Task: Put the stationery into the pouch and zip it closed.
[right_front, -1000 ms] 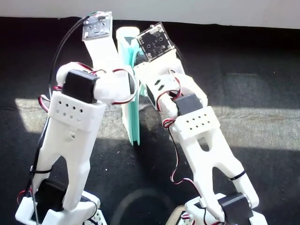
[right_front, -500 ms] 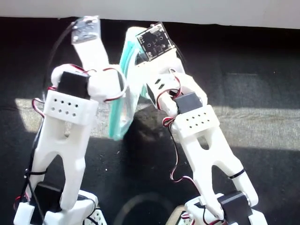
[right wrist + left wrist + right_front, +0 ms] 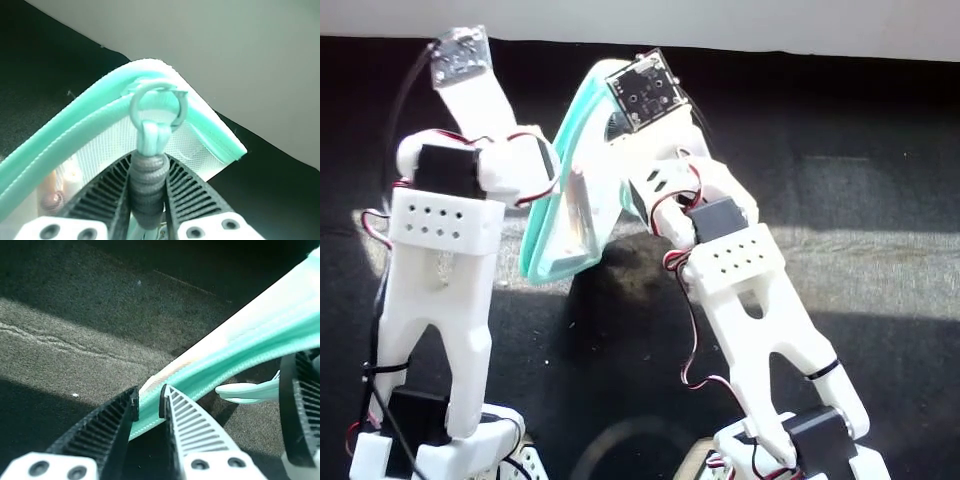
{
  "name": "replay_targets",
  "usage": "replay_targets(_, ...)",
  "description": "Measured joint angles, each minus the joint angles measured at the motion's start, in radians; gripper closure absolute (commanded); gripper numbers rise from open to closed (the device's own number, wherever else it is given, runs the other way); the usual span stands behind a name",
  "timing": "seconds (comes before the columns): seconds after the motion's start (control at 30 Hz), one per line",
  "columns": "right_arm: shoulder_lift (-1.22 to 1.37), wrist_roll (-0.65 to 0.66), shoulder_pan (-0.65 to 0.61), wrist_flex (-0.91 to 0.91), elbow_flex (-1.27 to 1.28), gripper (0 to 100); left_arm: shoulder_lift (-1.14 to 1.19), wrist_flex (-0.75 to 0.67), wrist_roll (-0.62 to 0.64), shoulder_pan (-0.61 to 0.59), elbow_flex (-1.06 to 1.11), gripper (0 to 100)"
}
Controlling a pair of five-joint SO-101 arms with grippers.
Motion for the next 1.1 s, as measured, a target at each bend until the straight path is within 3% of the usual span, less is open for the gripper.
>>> replay_targets(0.27,0.0,0.0,-0.005,0.0,0.0,99.3,0.0,0.054,0.0,-0.003,-0.222,90)
replay_targets(0.5,0.0,0.0,-0.005,0.0,0.0,99.3,0.0,0.048,0.0,0.155,-0.23,90)
replay_targets(0.77,0.0,0.0,-0.005,0.003,0.0,99.3,0.0,-0.11,0.002,0.18,-0.15,83)
replay_targets(1.1,-0.011,0.0,-0.005,0.061,-0.005,99.3,0.0,-0.241,-0.029,0.186,0.005,84)
